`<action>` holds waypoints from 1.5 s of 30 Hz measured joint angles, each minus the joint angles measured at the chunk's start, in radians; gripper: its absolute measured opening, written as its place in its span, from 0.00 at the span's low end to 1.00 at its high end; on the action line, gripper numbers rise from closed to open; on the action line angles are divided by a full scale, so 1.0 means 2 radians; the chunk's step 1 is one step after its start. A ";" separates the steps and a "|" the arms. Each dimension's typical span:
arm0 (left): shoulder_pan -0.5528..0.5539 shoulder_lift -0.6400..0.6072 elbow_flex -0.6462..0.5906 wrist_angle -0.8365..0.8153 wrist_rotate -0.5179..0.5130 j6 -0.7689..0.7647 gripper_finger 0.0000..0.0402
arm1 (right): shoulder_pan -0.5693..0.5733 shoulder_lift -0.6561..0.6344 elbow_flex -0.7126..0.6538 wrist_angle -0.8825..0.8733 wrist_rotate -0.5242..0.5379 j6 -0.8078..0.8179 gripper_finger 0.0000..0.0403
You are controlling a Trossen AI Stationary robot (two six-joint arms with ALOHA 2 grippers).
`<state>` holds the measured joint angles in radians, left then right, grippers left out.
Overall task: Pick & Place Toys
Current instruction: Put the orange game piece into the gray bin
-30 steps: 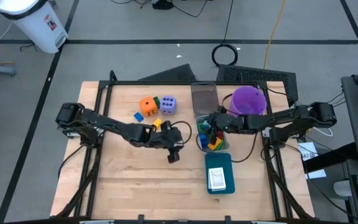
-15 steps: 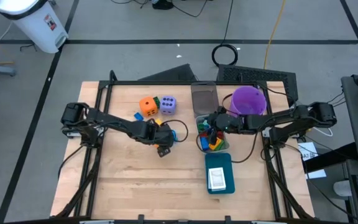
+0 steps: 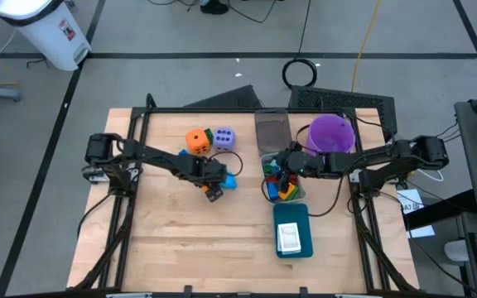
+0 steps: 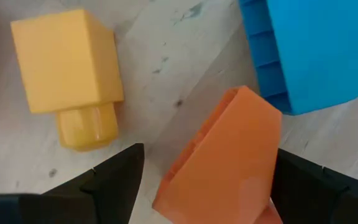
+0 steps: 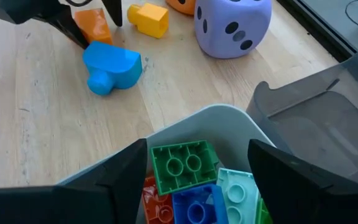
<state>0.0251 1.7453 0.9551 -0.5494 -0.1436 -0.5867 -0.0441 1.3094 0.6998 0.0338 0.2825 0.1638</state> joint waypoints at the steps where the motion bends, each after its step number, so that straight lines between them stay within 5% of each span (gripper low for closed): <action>1: 0.002 -0.001 -0.006 0.008 0.002 -0.002 0.78 | 0.000 0.000 0.000 0.000 0.000 0.000 0.62; 8: 0.001 -0.002 -0.010 0.015 0.010 0.000 0.74 | 0.000 0.000 0.000 0.001 0.000 0.000 0.62; 14: -0.006 -0.002 -0.009 0.014 0.020 0.017 0.52 | 0.000 0.000 0.000 0.002 0.000 0.000 0.62; 27: -0.029 -0.013 0.033 0.004 0.017 0.063 0.52 | 0.011 0.000 0.000 0.048 -0.003 -0.035 0.62; 36: -0.077 -0.013 0.098 0.005 -0.018 0.097 0.52 | 0.042 0.000 0.000 0.106 -0.064 -0.053 0.62; 45: -0.114 -0.013 0.137 0.078 -0.051 0.161 0.52 | 0.073 0.023 0.000 0.154 -0.066 -0.062 0.62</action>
<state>-0.2022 1.7195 1.2294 -0.3932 -0.2459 -0.2646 0.1015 1.3558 0.6990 0.3419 0.1506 0.0399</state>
